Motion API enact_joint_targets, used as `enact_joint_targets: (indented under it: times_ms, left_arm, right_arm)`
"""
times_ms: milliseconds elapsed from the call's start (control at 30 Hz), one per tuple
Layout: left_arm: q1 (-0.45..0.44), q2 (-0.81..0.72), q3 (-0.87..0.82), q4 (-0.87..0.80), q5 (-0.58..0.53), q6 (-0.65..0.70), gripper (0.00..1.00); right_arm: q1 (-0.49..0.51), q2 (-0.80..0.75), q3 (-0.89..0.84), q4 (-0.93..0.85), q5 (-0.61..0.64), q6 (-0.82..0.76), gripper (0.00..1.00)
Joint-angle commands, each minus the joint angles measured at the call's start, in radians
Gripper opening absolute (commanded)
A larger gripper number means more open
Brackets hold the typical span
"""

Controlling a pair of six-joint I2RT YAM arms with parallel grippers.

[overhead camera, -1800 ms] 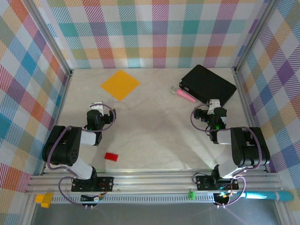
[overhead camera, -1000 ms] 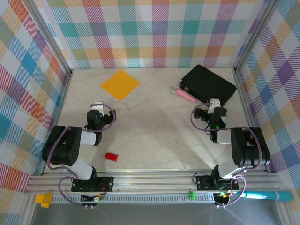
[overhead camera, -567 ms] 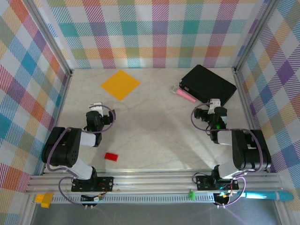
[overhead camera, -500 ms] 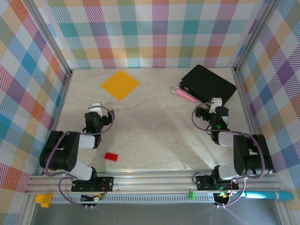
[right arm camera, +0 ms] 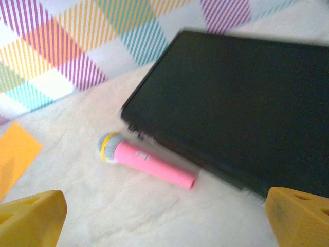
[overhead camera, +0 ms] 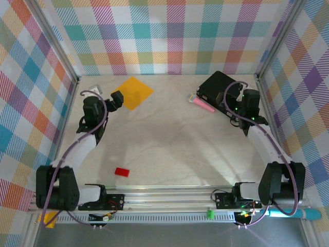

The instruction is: Fold a paper plane with a square sheet of paper (pick it up from the middle)

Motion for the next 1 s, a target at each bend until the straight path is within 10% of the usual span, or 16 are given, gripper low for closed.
enact_joint_targets:
  times_ms: [0,533,967]
  left_arm:
    - [0.002,0.169,0.068,-0.108,0.12,-0.221,1.0]
    - [-0.068,0.838,0.714,-0.435,0.152,-0.374,0.78]
    - [-0.079,1.015,0.964,-0.685,0.102,-0.271,0.5]
  right_arm:
    - [-0.004,0.07,0.043,-0.156,-0.19,0.116,0.99]
    - [0.094,0.212,0.09,-0.121,-0.342,0.212,0.99]
    - [0.122,0.228,0.113,-0.15,-0.338,0.21,0.95]
